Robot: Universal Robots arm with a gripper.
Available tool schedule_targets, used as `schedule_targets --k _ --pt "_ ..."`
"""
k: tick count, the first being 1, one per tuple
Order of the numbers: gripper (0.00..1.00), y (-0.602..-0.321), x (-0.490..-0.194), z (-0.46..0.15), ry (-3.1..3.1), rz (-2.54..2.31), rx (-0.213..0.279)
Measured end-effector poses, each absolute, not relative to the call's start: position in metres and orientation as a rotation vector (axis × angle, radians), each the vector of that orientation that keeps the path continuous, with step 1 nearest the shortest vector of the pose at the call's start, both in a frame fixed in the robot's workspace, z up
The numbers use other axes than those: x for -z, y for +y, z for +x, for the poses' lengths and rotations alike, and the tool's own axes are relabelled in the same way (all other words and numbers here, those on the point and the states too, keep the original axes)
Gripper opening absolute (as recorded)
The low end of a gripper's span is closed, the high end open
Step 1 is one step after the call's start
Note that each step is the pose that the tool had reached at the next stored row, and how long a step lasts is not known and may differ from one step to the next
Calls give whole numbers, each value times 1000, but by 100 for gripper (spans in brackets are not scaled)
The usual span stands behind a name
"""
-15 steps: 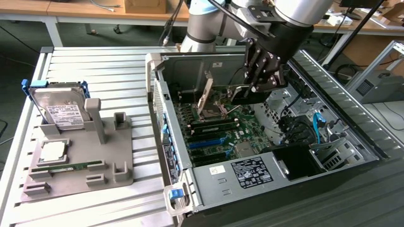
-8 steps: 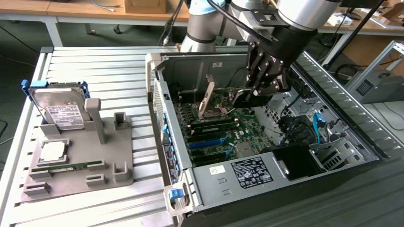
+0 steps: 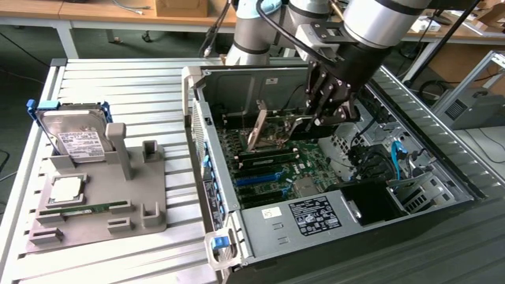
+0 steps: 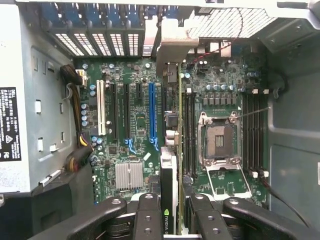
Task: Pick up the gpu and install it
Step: 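Insert the gpu into the slot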
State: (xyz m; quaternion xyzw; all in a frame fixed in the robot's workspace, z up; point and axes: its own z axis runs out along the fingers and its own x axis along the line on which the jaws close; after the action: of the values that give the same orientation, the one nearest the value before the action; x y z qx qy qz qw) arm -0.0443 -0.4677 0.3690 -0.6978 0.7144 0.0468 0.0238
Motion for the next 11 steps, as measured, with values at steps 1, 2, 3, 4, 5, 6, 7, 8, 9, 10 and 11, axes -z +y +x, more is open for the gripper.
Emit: schedule_targets --k 1,2,3,4,5,6,7,8,9,10,11 --pt "27 -468 -367 -44 2211 -2160 -145" --pt "27 -468 -365 -44 2211 -2159 -145" --pt "27 -468 -364 -44 2211 -2159 -145" --pt "27 -468 -364 -44 2211 -2160 -145" --pt "27 -468 -364 -44 2211 -2160 -145" --pt "27 -468 -364 -44 2211 -2160 -145" --pt "27 -468 -364 -44 2211 -2160 -145" --pt "27 -468 -363 -44 2211 -2159 -145" --pt "27 -468 -361 -44 2211 -2159 -145" --pt "27 -468 -359 -44 2211 -2159 -145" --pt "27 -468 -357 -44 2211 -2159 -145"
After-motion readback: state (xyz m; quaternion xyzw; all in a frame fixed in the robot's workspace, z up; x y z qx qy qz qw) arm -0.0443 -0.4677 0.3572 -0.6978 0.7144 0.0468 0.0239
